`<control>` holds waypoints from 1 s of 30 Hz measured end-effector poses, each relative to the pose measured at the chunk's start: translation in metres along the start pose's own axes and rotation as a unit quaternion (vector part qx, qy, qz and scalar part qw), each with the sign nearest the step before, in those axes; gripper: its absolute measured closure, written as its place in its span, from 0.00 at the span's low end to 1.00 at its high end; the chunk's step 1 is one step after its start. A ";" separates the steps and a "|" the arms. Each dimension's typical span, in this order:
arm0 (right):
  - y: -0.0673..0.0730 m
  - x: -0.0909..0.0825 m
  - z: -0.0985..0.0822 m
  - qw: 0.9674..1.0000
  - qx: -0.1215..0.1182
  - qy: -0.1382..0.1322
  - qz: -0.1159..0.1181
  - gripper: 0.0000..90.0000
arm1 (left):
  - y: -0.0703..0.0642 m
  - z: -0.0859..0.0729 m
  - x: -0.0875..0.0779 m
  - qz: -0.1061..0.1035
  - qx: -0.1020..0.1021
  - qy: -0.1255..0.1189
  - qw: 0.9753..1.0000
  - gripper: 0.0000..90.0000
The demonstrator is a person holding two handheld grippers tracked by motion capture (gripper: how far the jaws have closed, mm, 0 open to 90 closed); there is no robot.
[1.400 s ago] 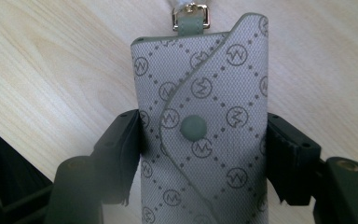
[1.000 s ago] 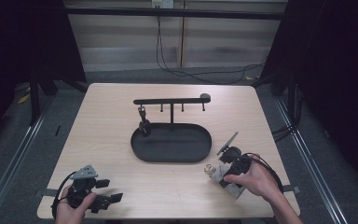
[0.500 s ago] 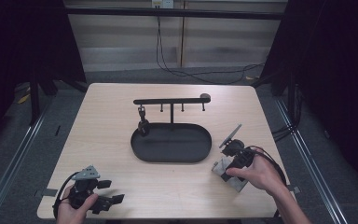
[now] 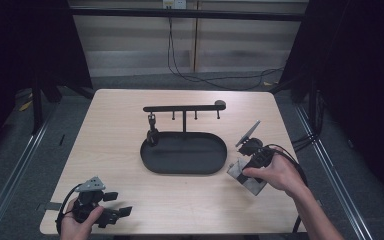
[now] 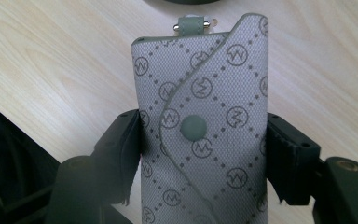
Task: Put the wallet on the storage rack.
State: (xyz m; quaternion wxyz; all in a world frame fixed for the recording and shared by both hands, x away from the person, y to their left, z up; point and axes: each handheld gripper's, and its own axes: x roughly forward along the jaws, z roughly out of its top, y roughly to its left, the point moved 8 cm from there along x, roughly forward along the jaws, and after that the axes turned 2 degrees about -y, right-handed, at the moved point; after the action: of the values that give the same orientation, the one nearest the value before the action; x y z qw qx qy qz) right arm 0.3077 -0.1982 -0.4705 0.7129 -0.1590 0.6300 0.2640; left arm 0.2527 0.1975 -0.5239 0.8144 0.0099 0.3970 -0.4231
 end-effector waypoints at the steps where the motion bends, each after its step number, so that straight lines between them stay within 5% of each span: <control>1: -0.001 -0.001 0.002 1.000 0.001 -0.002 0.003 0.38 | 0.000 0.000 0.000 0.001 0.000 -0.001 1.000 0.21; 19: -0.009 -0.019 0.024 1.000 0.013 -0.019 -0.002 0.38 | 0.000 -0.002 -0.004 0.003 -0.003 -0.001 1.000 0.21; 30: -0.016 -0.020 0.043 0.999 0.031 -0.040 0.018 0.38 | 0.000 -0.002 -0.004 0.001 -0.003 -0.004 1.000 0.21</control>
State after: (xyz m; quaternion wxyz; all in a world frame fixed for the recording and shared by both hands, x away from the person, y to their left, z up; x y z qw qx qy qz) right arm 0.3503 -0.1908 -0.4462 0.7371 -0.1145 0.6117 0.2633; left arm 0.2497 0.2009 -0.5225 0.8163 0.0062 0.3952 -0.4212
